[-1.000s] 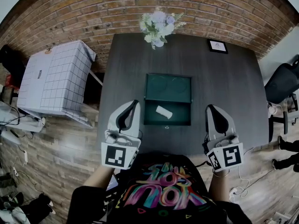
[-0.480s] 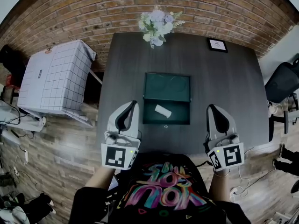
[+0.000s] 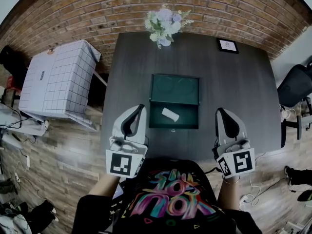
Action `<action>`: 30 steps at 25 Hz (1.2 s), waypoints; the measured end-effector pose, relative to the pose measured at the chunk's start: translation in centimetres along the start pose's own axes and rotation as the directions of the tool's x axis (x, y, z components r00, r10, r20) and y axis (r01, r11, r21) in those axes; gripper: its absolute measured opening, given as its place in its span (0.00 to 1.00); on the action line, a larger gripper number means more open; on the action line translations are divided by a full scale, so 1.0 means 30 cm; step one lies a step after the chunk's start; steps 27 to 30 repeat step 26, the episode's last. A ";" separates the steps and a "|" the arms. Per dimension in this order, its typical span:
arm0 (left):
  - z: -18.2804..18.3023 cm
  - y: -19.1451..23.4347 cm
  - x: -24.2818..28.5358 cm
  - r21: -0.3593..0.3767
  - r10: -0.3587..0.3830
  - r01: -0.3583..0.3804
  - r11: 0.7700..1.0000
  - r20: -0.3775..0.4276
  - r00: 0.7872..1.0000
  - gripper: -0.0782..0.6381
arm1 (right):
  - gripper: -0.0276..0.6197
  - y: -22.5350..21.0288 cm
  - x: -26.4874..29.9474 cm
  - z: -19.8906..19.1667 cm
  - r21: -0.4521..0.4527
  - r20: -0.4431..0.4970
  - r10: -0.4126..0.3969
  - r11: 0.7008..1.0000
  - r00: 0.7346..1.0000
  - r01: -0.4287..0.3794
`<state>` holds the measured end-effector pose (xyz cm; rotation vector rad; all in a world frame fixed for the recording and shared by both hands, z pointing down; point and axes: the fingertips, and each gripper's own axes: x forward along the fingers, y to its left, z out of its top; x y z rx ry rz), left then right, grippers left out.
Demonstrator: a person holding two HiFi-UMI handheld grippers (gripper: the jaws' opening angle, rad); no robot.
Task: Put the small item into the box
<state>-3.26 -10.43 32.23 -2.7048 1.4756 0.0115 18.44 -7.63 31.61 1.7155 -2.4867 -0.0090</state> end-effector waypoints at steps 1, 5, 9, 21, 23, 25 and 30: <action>0.000 -0.002 -0.001 0.001 -0.001 0.001 1.000 0.000 1.000 0.11 | 0.05 0.000 0.000 -0.002 0.001 -0.002 0.002 1.000 1.000 -0.002; 0.000 -0.006 -0.007 -0.001 -0.007 0.007 1.000 -0.005 1.000 0.11 | 0.04 -0.001 0.001 -0.004 0.004 -0.007 0.004 1.000 1.000 -0.004; -0.003 -0.007 -0.013 0.001 -0.012 0.012 1.000 -0.013 1.000 0.11 | 0.05 0.006 0.002 -0.005 -0.005 -0.015 0.012 1.000 1.000 -0.012; -0.002 -0.015 -0.023 0.012 -0.020 0.020 1.000 -0.018 1.000 0.11 | 0.04 0.014 -0.014 -0.011 0.002 -0.013 0.018 1.000 1.000 -0.018; 0.001 -0.014 -0.015 0.022 -0.026 0.026 0.999 -0.018 0.999 0.11 | 0.04 0.008 -0.015 -0.004 -0.001 -0.006 0.014 1.000 1.000 -0.014; 0.005 -0.013 -0.001 0.031 -0.035 0.036 0.999 -0.015 0.999 0.11 | 0.04 -0.002 -0.014 0.007 -0.005 0.004 0.007 1.000 1.000 -0.007; 0.009 -0.013 0.007 0.035 -0.040 0.040 0.999 -0.011 0.999 0.11 | 0.04 -0.008 -0.014 0.012 -0.006 0.008 0.002 1.000 1.000 -0.002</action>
